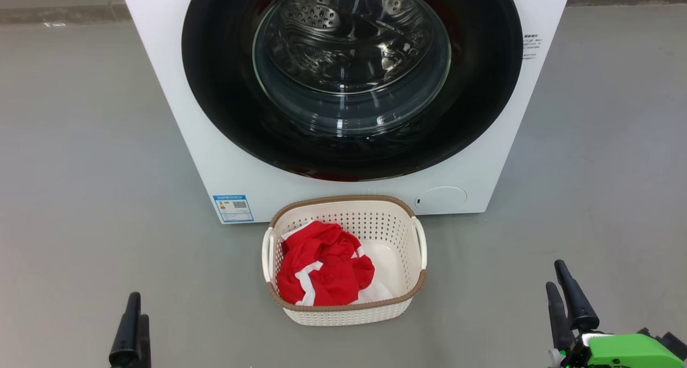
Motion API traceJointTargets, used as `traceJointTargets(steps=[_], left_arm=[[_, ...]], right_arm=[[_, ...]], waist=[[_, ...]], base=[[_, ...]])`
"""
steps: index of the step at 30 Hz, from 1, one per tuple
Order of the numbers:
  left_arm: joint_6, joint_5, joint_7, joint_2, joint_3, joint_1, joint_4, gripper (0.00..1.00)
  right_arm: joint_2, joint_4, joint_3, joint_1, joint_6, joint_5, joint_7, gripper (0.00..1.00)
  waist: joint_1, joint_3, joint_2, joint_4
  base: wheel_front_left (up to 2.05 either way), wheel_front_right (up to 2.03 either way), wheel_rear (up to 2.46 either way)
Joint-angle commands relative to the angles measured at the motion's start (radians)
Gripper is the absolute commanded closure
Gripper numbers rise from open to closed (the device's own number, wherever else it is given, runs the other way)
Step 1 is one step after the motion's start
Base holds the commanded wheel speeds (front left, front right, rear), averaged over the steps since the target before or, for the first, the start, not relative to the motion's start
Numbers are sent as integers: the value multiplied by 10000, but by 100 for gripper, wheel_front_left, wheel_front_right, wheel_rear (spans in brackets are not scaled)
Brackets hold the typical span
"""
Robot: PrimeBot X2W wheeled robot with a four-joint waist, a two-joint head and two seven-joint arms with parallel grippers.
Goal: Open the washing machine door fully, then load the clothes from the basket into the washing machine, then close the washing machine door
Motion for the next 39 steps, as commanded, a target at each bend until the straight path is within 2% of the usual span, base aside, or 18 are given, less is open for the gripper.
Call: traceJointTargets(steps=[1,15,24,39], left_arm=[[-9,198,-107,216,21,-394,-347,0],[-14,1199,-557,487,-243,-458,-654,0],[-17,2302,-827,634,-450,-490,-800,0],[-22,5227,-1277,957,-679,-542,-811,0]], right_arm=[[-140,-345,128,-463,3,-202,-106,0],[-471,-727,731,-704,5,-1214,-547,0],[-664,-696,1013,-828,6,-2379,-811,0],[-818,-813,1374,-961,8,-4835,-1250,0]], waist=[[-2,1,0,4],[-2,18,0,32],[-2,-1,0,62],[-2,-72,0,126]], base=[[0,0,0],[0,0,0],[0,0,0],[0,0,0]])
